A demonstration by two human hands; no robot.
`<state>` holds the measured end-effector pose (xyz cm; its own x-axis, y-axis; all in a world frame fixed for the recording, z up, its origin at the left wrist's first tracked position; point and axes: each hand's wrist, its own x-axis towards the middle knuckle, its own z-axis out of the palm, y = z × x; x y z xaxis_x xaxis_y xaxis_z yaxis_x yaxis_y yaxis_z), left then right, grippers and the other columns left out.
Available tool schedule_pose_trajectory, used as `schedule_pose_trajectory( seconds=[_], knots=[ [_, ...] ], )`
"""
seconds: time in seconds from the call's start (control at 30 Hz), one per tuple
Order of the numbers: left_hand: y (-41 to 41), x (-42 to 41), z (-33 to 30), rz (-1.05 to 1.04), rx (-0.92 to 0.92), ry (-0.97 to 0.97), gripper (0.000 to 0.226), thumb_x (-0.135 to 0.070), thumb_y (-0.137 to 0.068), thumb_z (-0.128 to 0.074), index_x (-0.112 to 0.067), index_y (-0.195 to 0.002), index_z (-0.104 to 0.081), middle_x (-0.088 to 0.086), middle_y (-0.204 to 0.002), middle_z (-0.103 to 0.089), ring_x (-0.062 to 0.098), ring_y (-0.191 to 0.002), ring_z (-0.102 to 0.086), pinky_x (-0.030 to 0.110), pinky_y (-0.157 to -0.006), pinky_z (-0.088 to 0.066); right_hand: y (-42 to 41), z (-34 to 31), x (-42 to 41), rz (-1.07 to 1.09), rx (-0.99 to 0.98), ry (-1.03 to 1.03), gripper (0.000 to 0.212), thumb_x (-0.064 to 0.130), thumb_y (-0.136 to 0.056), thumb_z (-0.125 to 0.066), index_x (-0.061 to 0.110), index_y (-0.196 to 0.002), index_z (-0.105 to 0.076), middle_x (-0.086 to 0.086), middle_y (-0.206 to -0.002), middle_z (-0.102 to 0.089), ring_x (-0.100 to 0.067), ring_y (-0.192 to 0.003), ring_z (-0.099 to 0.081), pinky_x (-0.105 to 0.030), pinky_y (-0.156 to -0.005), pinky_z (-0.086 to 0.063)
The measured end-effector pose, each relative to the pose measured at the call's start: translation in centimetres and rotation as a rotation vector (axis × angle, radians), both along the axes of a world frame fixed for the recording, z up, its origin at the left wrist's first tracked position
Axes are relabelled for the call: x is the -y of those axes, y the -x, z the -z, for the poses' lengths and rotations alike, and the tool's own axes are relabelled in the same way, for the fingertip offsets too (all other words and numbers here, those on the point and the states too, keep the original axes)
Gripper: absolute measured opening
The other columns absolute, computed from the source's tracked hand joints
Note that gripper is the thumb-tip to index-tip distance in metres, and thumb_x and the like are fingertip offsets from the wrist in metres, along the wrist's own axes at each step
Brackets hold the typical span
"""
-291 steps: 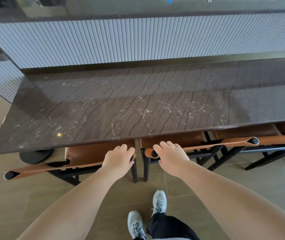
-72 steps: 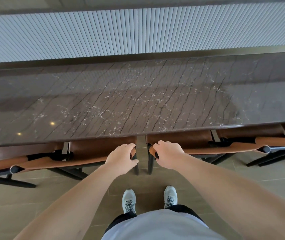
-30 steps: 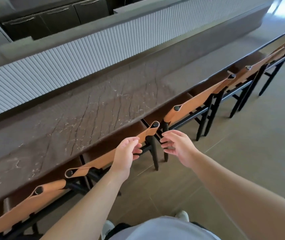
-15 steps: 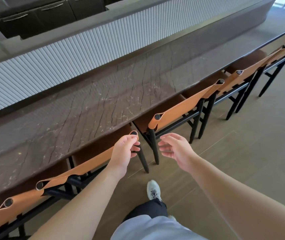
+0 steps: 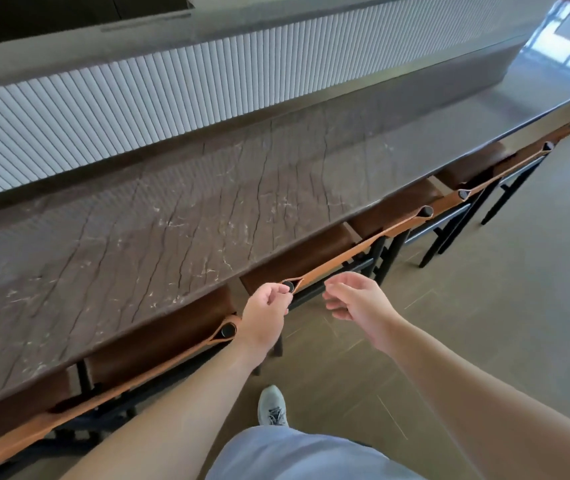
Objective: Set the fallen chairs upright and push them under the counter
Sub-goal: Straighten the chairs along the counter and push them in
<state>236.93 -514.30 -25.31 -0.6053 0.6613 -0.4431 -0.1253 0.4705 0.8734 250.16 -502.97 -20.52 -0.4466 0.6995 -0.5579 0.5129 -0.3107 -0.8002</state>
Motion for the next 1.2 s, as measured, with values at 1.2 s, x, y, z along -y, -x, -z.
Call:
schedule_pose_trajectory(
  seconds=[1.2],
  knots=[
    [3.3,6.4,4.2,0.365,-0.993,0.875,0.039,-0.048,-0.064,-0.087,-0.023,-0.082,-0.062,-0.005,-0.070,-0.058,0.020,-0.066,-0.060,0.030,-0.055,-0.040,8.4,9.0,-5.4,-1.451,0.381,-1.147,0.042,0.015,-0.094,-0.058,0.018,-0.130,-0.038,-0.004,-0.116,-0.051,-0.028,-0.102,-0.055,-0.036,-0.063,-0.035]
  ],
)
